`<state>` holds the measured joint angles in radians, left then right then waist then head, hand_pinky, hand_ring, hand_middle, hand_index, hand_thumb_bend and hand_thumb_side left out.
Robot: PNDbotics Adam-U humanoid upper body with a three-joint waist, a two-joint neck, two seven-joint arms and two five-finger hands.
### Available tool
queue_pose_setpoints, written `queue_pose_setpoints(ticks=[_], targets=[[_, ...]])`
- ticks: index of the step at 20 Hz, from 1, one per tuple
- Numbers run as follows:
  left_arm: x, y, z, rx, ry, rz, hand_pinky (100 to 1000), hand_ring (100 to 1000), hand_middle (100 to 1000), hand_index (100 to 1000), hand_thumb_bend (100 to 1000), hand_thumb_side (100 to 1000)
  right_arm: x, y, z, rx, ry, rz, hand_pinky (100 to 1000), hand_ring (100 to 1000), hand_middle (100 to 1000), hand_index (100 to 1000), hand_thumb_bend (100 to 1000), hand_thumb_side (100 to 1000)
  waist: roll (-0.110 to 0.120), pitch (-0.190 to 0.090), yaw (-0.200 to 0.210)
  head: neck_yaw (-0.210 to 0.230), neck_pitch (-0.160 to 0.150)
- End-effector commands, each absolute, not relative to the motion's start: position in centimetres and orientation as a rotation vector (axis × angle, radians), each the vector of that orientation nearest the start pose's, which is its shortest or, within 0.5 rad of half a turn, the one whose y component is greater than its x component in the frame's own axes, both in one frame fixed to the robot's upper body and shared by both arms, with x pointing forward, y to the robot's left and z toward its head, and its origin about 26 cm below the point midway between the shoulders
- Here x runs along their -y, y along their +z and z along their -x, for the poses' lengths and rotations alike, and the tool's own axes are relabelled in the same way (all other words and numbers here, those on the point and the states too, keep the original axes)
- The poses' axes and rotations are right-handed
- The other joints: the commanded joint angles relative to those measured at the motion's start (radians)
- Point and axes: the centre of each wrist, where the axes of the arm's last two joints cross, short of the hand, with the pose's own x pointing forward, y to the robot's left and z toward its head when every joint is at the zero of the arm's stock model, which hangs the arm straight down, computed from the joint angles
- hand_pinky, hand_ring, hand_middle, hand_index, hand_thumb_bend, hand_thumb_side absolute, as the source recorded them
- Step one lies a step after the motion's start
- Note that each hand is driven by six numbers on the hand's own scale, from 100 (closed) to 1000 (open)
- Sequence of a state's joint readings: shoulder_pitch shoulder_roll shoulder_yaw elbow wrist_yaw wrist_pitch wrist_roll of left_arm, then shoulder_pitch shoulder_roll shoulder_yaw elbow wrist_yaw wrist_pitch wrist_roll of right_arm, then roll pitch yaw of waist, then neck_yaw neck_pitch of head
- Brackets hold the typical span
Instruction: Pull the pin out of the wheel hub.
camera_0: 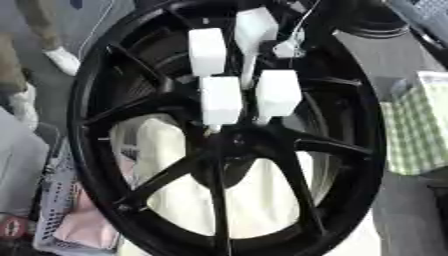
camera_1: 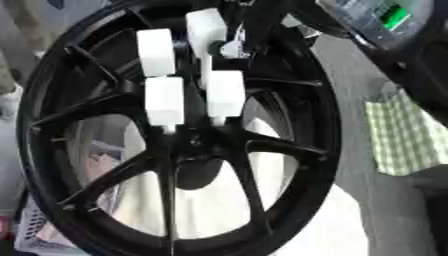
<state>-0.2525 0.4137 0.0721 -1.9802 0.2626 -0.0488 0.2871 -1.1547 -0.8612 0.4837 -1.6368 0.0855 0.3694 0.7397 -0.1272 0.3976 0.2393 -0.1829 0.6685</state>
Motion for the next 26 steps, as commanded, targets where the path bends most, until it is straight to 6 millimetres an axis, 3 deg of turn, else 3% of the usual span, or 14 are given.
queue_pose_setpoints(ticks=[1, 4, 7, 13, 20, 23, 26], targets=[[-30.0, 20.6, -29.2, 2.311, 0.062, -0.181, 824, 779, 640, 846, 100, 754, 22.5, 41.9, -34.3, 1.559, 1.590, 0.554, 669, 635, 297, 322, 100, 100, 0.007, -0.035, -0.004, 0.004, 0.005], [-30.1, 20.5, -29.2, 2.309, 0.061, -0.188, 824, 779, 642, 847, 100, 752, 24.1, 43.2, -33.7, 1.606, 1.516, 0.606, 668, 627, 288, 316, 100, 100, 0.009, -0.041, -0.013, 0.011, 0.008], [-30.2, 20.5, -29.1, 2.308, 0.060, -0.196, 825, 779, 643, 847, 100, 750, 27.1, 44.3, -33.2, 1.636, 1.396, 0.692, 671, 627, 288, 320, 100, 100, 0.014, -0.048, -0.025, 0.019, 0.014], [-30.4, 20.5, -29.1, 2.311, 0.066, -0.209, 825, 779, 642, 846, 100, 745, 37.0, 44.1, -31.7, 1.563, 1.032, 0.981, 700, 639, 301, 336, 100, 100, 0.032, -0.058, -0.061, 0.036, 0.018], [-30.5, 20.2, -29.0, 2.304, 0.078, -0.216, 825, 780, 643, 846, 100, 743, 47.6, 40.2, -29.9, 1.342, 0.617, 1.222, 694, 636, 307, 343, 100, 100, 0.057, -0.069, -0.113, 0.061, 0.014], [-30.6, 20.2, -29.0, 2.303, 0.085, -0.222, 826, 781, 642, 846, 100, 741, 51.1, 37.4, -29.2, 1.200, 0.489, 1.279, 726, 655, 325, 355, 174, 100, 0.063, -0.075, -0.138, 0.074, 0.013], [-30.7, 20.1, -28.9, 2.299, 0.090, -0.224, 826, 781, 643, 846, 100, 741, 53.6, 34.7, -28.5, 1.066, 0.395, 1.325, 748, 674, 352, 378, 181, 100, 0.065, -0.080, -0.155, 0.084, 0.012]])
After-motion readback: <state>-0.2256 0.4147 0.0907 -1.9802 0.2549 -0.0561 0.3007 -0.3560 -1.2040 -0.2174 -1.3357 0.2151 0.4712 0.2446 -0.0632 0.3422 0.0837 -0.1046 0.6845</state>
